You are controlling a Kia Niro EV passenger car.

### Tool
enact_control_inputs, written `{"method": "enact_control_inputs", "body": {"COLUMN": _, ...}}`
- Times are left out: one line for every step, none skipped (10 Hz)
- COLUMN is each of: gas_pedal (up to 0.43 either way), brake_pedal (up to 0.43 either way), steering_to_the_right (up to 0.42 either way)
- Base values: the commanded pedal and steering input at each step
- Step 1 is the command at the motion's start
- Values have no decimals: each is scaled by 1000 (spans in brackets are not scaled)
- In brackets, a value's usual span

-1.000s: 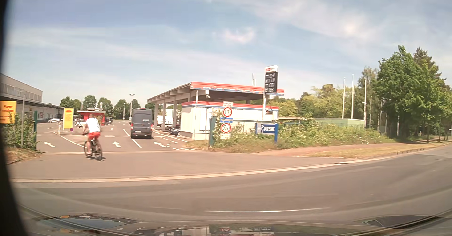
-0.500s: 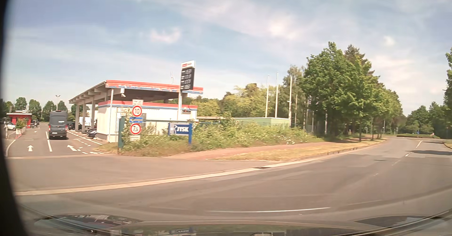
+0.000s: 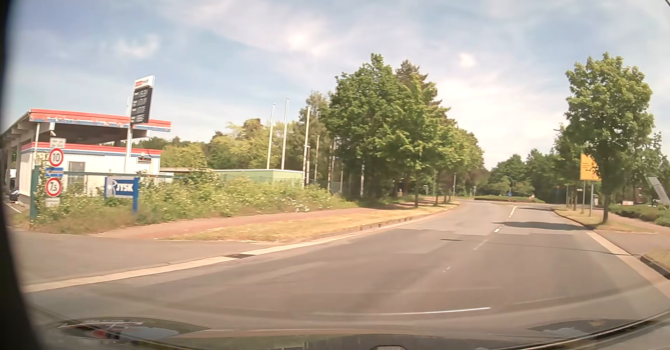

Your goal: Follow the waypoints while adhering to traffic rules and regulations

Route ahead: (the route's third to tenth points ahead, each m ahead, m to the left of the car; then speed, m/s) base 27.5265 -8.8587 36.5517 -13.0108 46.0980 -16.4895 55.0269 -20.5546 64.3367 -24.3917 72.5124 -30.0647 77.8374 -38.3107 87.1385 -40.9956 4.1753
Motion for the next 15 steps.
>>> {"method": "enact_control_inputs", "body": {"gas_pedal": 209, "brake_pedal": 0, "steering_to_the_right": 506}}
{"method": "enact_control_inputs", "body": {"gas_pedal": 209, "brake_pedal": 0, "steering_to_the_right": 480}}
{"method": "enact_control_inputs", "body": {"gas_pedal": 220, "brake_pedal": 0, "steering_to_the_right": 434}}
{"method": "enact_control_inputs", "body": {"gas_pedal": 228, "brake_pedal": 0, "steering_to_the_right": 382}}
{"method": "enact_control_inputs", "body": {"gas_pedal": 228, "brake_pedal": 0, "steering_to_the_right": 331}}
{"method": "enact_control_inputs", "body": {"gas_pedal": 240, "brake_pedal": 0, "steering_to_the_right": 290}}
{"method": "enact_control_inputs", "body": {"gas_pedal": 240, "brake_pedal": 0, "steering_to_the_right": 243}}
{"method": "enact_control_inputs", "body": {"gas_pedal": 240, "brake_pedal": 0, "steering_to_the_right": 201}}
{"method": "enact_control_inputs", "body": {"gas_pedal": 240, "brake_pedal": 0, "steering_to_the_right": 168}}
{"method": "enact_control_inputs", "body": {"gas_pedal": 240, "brake_pedal": 0, "steering_to_the_right": 136}}
{"method": "enact_control_inputs", "body": {"gas_pedal": 240, "brake_pedal": 0, "steering_to_the_right": 109}}
{"method": "enact_control_inputs", "body": {"gas_pedal": 240, "brake_pedal": 0, "steering_to_the_right": 85}}
{"method": "enact_control_inputs", "body": {"gas_pedal": 240, "brake_pedal": 0, "steering_to_the_right": 69}}
{"method": "enact_control_inputs", "body": {"gas_pedal": 240, "brake_pedal": 0, "steering_to_the_right": 53}}
{"method": "enact_control_inputs", "body": {"gas_pedal": 240, "brake_pedal": 0, "steering_to_the_right": 38}}
